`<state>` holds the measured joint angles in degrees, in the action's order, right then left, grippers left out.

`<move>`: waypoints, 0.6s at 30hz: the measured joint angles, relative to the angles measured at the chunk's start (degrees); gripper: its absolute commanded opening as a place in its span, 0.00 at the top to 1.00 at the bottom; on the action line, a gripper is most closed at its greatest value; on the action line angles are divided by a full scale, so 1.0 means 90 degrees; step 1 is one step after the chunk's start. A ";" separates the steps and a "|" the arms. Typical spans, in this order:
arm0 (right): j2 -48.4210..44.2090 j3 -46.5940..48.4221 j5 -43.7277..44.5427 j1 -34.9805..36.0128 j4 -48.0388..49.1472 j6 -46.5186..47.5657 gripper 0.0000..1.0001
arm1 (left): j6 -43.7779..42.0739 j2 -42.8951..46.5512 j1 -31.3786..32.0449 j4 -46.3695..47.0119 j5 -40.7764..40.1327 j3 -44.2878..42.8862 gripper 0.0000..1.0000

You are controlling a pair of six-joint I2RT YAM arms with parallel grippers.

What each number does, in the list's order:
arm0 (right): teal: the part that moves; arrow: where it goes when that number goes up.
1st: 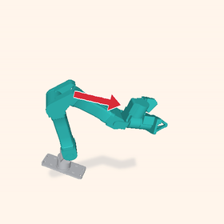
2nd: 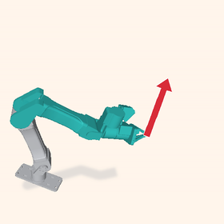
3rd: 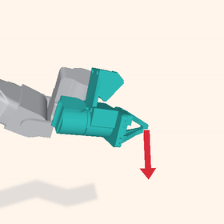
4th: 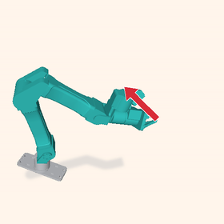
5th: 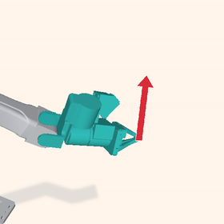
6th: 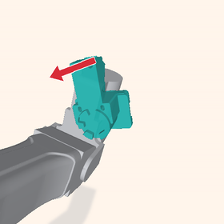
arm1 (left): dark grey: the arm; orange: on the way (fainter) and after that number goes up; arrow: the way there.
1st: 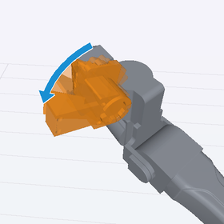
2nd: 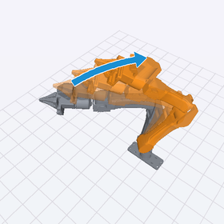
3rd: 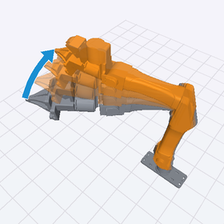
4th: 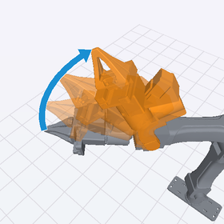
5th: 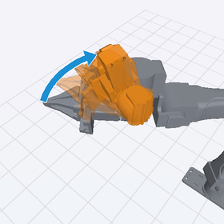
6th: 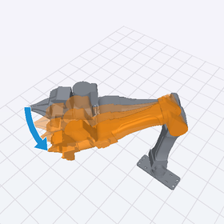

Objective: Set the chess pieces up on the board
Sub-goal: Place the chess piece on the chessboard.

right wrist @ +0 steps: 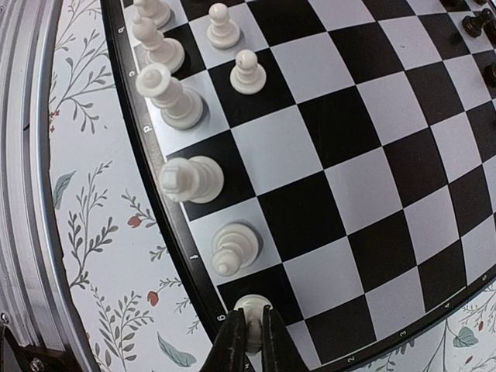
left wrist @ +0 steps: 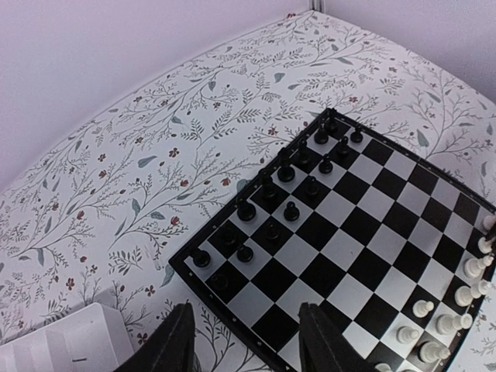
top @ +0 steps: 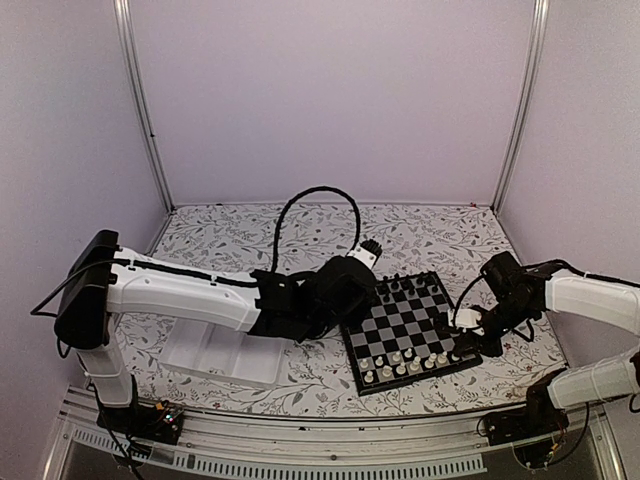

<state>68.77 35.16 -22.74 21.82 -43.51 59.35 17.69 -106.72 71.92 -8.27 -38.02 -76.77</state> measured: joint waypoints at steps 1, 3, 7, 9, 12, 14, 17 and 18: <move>0.0000 -0.0002 0.0005 0.0000 0.0005 0.0000 0.87 | 0.0002 0.0000 0.0000 -0.0005 0.0000 0.0000 0.52; 0.0000 -0.0002 0.0010 0.0005 0.0002 -0.0017 0.80 | 0.0019 0.0000 0.0000 -0.0019 0.0000 0.0000 0.52; 0.0000 0.0029 -0.0019 0.0022 -0.0051 -0.0104 0.72 | 0.0097 0.0000 0.0000 -0.0075 -0.0005 0.0000 0.52; -0.0002 0.0216 -0.0063 0.0029 -0.0253 -0.0177 0.68 | 0.0211 0.0000 -0.0005 -0.0228 -0.0019 -0.0005 0.52; -0.0010 0.0736 -0.0214 0.0034 -0.0544 -0.0248 0.64 | 0.0636 0.0022 -0.0044 -0.0879 -0.0092 -0.0058 0.54; -0.0053 0.1175 -0.0350 0.0034 -0.0685 -0.0333 0.63 | 0.1035 0.0119 -0.0109 -0.1477 -0.0146 -0.0056 0.57; -0.0143 0.1637 -0.0515 0.0034 -0.0789 -0.0469 0.63 | 0.1768 0.0629 -0.0376 -0.2489 -0.0119 0.0192 0.63; -0.0146 0.1749 -0.0559 0.0034 -0.0818 -0.0525 0.63 | 0.2033 0.0884 -0.0525 -0.2766 -0.0051 0.0335 0.65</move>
<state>67.46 50.89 -27.77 22.13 -50.87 54.63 35.99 -98.76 67.20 -33.17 -38.48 -73.76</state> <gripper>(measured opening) 0.367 0.395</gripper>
